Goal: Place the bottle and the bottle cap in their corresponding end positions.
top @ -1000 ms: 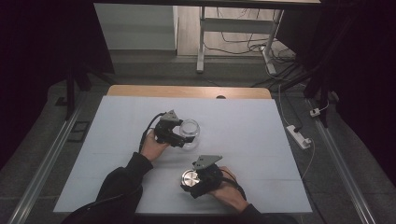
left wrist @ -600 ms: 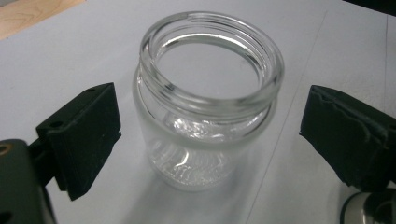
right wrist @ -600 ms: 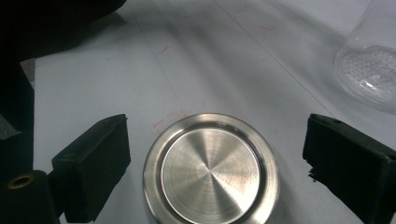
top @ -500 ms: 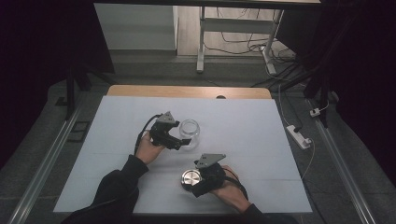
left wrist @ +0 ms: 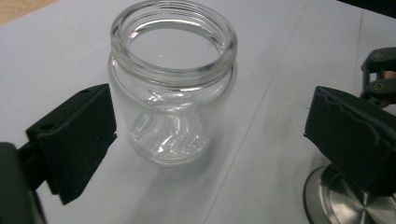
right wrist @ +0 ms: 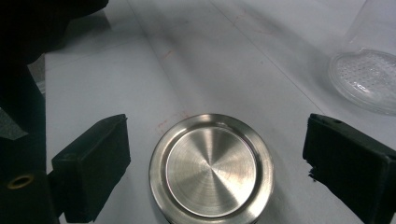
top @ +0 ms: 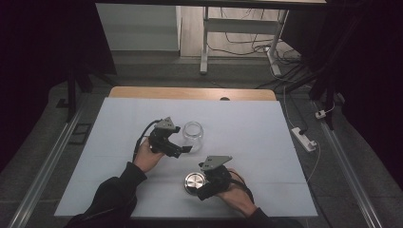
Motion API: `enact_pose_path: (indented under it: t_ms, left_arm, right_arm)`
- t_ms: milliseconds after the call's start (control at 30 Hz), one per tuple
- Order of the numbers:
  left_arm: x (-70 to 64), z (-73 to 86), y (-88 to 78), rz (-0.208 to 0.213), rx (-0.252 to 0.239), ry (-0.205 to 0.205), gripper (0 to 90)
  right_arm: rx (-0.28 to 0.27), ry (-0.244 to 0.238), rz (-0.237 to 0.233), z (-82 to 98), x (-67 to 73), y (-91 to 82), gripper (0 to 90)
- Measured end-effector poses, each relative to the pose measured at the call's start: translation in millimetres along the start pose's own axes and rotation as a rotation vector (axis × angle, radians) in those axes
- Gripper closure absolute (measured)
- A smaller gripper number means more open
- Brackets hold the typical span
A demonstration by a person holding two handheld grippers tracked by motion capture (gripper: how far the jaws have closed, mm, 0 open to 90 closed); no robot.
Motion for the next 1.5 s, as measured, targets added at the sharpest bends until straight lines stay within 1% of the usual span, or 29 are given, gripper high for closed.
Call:
enact_pose_path:
  t_ms: [200, 400, 500, 633, 833, 933, 1000, 1233, 1333, 1400, 1500]
  left_arm:
    - [-7.6, 0.1, -7.1, 0.020, -0.016, -0.003, 0.6]
    - [-18.0, 1.0, -13.6, 0.051, -0.028, -0.012, 0.0]
    - [-23.6, 3.1, -17.5, 0.067, -0.022, -0.004, 0.0]
    - [-31.5, 5.7, -21.8, 0.082, -0.018, 0.008, 0.0]
    - [-41.4, 10.3, -26.6, 0.094, 0.000, 0.019, 0.0]
    - [-45.5, 12.3, -30.5, 0.105, -0.005, 0.011, 0.0]
    - [-48.4, 13.2, -33.6, 0.113, -0.018, 0.002, 0.0]
    - [-55.6, 17.5, -43.1, 0.109, -0.032, 0.001, 0.0]
    - [-56.6, 20.9, -46.6, 0.107, -0.031, -0.005, 0.0]
    - [-57.7, 23.4, -49.0, 0.109, -0.032, -0.016, 0.0]
    - [-58.8, 27.2, -52.9, 0.101, -0.027, -0.023, 0.0]
  right_arm:
    - [-0.005, 0.009, -0.002, -1.6, -0.9, -4.3, 7.0]
    - [-0.006, 0.020, -0.006, -3.0, -1.6, -9.1, 4.3]
    - [-0.012, 0.027, -0.002, -4.2, -1.9, -11.8, 2.1]
    - [-0.031, 0.043, -0.002, -6.3, -2.4, -15.9, 1.7]
    - [-0.045, 0.037, 0.014, -7.8, -4.0, -21.0, 1.0]
    - [-0.046, 0.036, 0.023, -8.3, -4.1, -23.7, 0.2]
    - [-0.049, 0.033, 0.028, -8.7, -4.7, -25.5, 0.0]
    - [-0.047, 0.044, 0.039, -7.9, -6.2, -29.3, 0.0]
    - [-0.040, 0.037, 0.043, -7.2, -6.3, -30.1, 0.0]
    - [-0.040, 0.035, 0.046, -7.3, -6.0, -31.1, 0.0]
    - [-0.050, 0.019, 0.054, -8.0, -6.1, -33.8, 0.0]
Point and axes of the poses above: each handheld gripper's, and its own axes: y roughly forward along the jaws, z roughly out of its underside, x roughly to its left, the point moved 5 cm from there along y, roughly forward along the jaws, and after that the axes turned 3 degrees about y, right-handed, at the moved point
